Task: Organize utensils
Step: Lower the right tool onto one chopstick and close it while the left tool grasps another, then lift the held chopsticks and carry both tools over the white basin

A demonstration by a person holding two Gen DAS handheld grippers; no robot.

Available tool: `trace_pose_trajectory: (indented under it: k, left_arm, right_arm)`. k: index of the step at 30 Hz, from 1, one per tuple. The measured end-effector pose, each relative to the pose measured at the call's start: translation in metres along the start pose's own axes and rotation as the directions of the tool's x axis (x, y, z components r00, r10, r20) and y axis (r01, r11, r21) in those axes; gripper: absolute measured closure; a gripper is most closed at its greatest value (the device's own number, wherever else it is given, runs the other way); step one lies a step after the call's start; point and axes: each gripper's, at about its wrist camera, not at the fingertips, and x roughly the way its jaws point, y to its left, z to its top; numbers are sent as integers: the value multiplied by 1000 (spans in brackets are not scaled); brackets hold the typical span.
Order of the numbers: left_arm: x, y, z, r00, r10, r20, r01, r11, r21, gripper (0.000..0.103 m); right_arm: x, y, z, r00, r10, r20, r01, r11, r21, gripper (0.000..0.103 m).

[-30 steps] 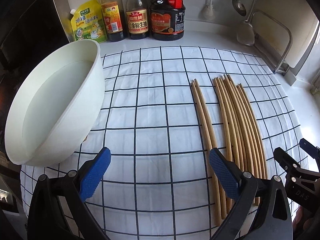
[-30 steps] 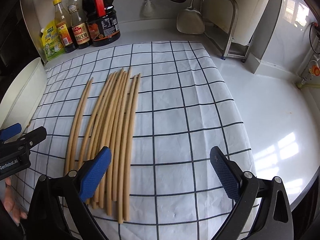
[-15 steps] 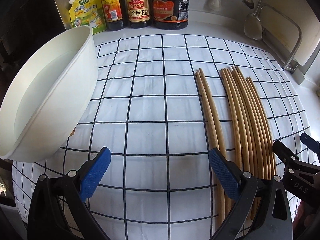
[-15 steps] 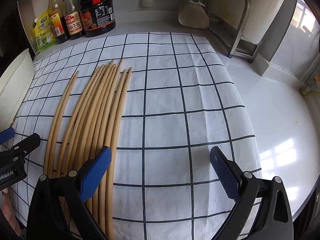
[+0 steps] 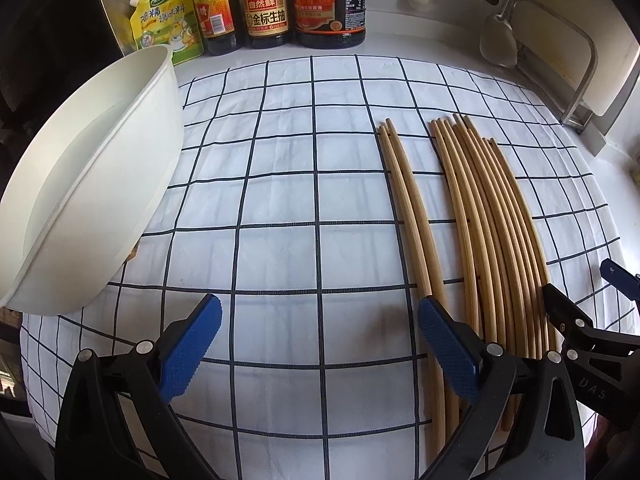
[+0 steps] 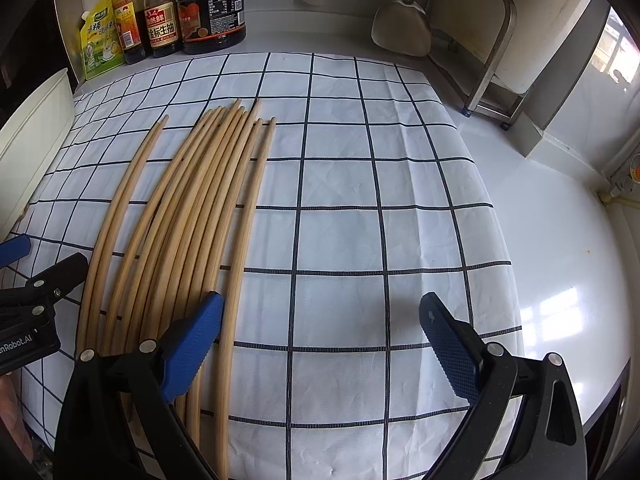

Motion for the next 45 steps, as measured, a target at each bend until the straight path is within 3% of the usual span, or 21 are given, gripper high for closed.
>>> trace_pose_trajectory:
  k: [18, 28, 31, 37, 38, 40, 42, 43, 45]
  left_arm:
    - [5, -6, 1, 1000, -18, -6, 18, 1000, -7, 5]
    - [9, -4, 4, 1000, 17, -15, -17, 1000, -4, 5]
    - [8, -10, 8, 1000, 24, -3, -24, 999, 31, 9]
    - [0, -21, 5, 999, -38, 4, 37, 997, 67, 47]
    - [0, -24, 5, 999, -50, 2, 50, 996, 75, 55]
    - [-1, -28, 6, 998, -69, -3, 69, 994, 88, 71]
    - [-2, -32, 6, 996, -90, -8, 91, 991, 101, 92]
    - [-2, -33, 6, 996, -91, -9, 91, 990, 106, 96]
    - [-3, -34, 4, 996, -93, -7, 93, 990, 107, 96]
  right_arm:
    - [0, -2, -5, 1000, 14, 8, -14, 1000, 15, 9]
    - [-3, 0, -8, 999, -5, 43, 5, 1000, -10, 9]
    - [-4, -1, -9, 998, 28, 53, -27, 999, -18, 17]
    - [-10, 13, -8, 994, 91, 62, -87, 994, -64, 58]
    - [-10, 15, -8, 992, 114, 58, -110, 992, -65, 68]
    - [-10, 18, -7, 991, 126, 52, -121, 989, -81, 75]
    - [-11, 22, -7, 991, 123, 45, -118, 988, -101, 90]
    - [-11, 22, -6, 992, 116, 42, -111, 988, -103, 96]
    - [-10, 20, -6, 991, 131, 35, -127, 988, -91, 97]
